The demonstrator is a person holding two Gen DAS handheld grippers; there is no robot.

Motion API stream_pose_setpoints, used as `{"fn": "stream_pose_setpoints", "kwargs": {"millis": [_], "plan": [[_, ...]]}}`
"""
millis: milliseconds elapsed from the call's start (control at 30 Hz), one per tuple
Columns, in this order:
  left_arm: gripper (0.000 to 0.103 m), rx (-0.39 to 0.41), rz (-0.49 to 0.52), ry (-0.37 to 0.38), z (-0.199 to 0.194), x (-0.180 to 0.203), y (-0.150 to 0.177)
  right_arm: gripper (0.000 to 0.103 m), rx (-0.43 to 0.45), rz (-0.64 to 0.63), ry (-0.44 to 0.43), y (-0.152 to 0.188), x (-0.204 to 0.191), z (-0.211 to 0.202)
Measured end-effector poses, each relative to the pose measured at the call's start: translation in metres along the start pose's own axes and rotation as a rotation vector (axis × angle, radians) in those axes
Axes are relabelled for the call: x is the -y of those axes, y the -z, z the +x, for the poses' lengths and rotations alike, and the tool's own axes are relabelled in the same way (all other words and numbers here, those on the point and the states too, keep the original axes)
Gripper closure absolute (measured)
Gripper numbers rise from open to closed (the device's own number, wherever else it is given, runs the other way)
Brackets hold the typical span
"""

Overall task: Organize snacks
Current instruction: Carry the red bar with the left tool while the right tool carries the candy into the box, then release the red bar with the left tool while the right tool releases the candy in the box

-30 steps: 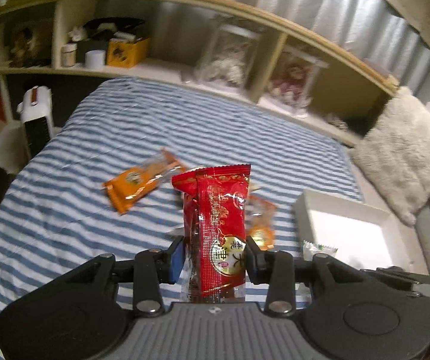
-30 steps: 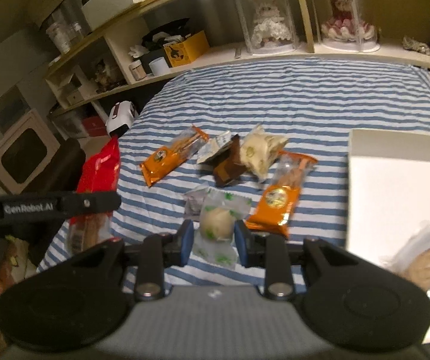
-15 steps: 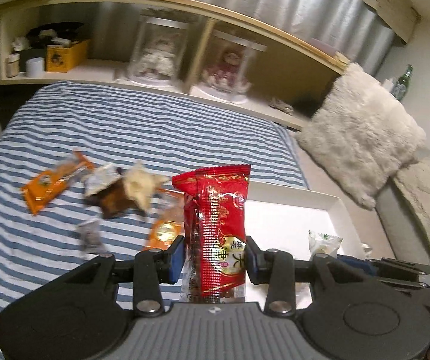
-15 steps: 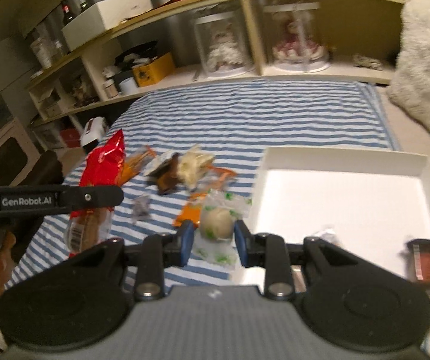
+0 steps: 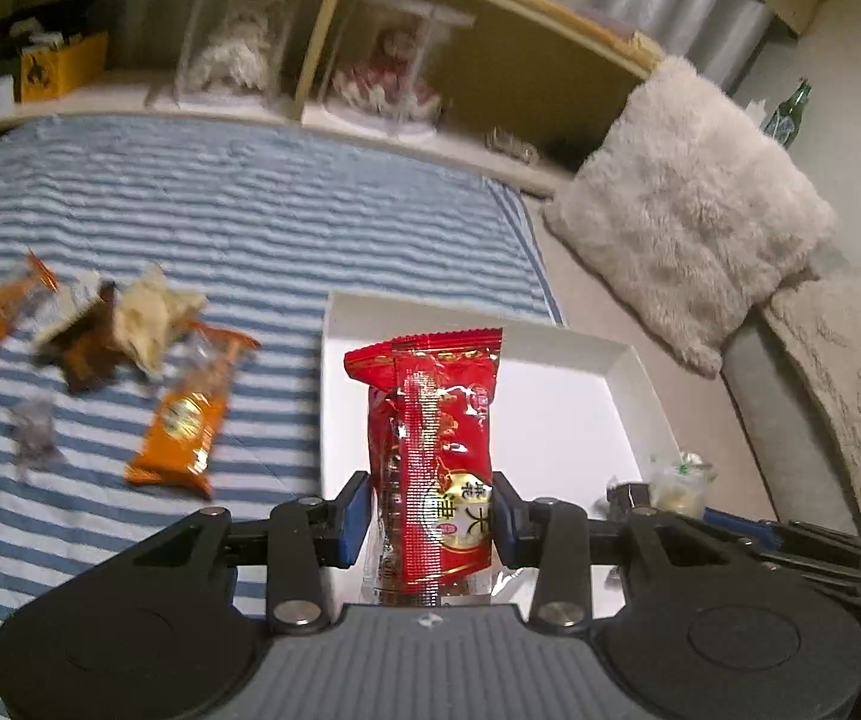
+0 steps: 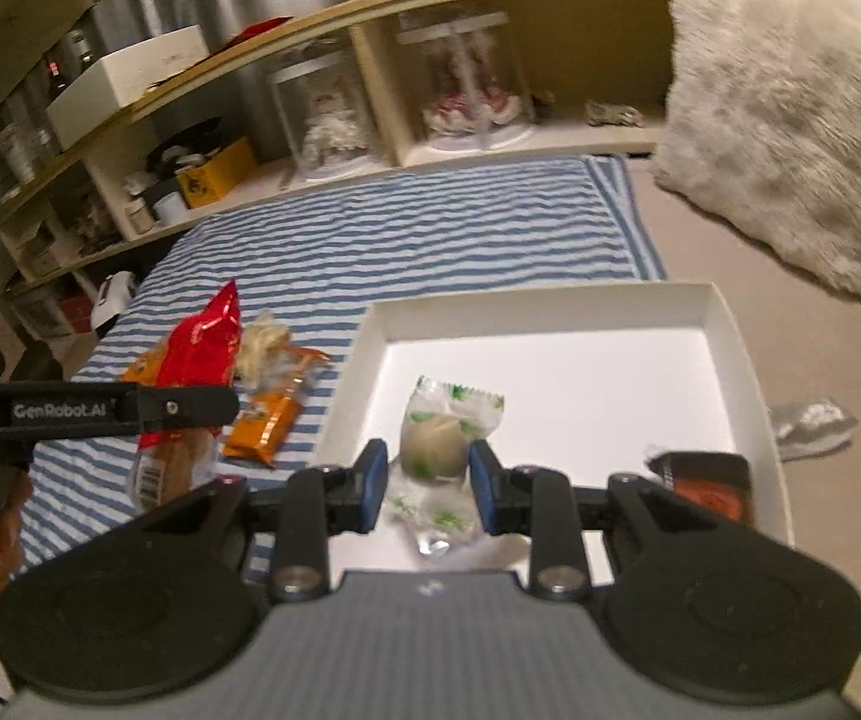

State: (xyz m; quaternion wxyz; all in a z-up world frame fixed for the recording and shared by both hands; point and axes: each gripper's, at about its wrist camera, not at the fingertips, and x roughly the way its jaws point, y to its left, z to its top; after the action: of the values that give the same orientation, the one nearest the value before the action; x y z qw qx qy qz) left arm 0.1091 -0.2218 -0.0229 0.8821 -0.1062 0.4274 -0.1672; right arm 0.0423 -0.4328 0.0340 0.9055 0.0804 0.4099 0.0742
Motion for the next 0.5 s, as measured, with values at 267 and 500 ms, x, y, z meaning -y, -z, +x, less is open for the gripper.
{"fn": "stream_pose_setpoints", "kwargs": {"millis": [267, 500], "plan": [[0.061, -0.053, -0.042, -0.036, 0.041, 0.0, 0.0, 0.068, -0.042, 0.054, 0.027, 0.004, 0.026, 0.008], [0.054, -0.076, -0.012, -0.069, 0.059, -0.007, -0.002, 0.068, -0.099, 0.065, 0.067, 0.009, 0.036, 0.03]]}}
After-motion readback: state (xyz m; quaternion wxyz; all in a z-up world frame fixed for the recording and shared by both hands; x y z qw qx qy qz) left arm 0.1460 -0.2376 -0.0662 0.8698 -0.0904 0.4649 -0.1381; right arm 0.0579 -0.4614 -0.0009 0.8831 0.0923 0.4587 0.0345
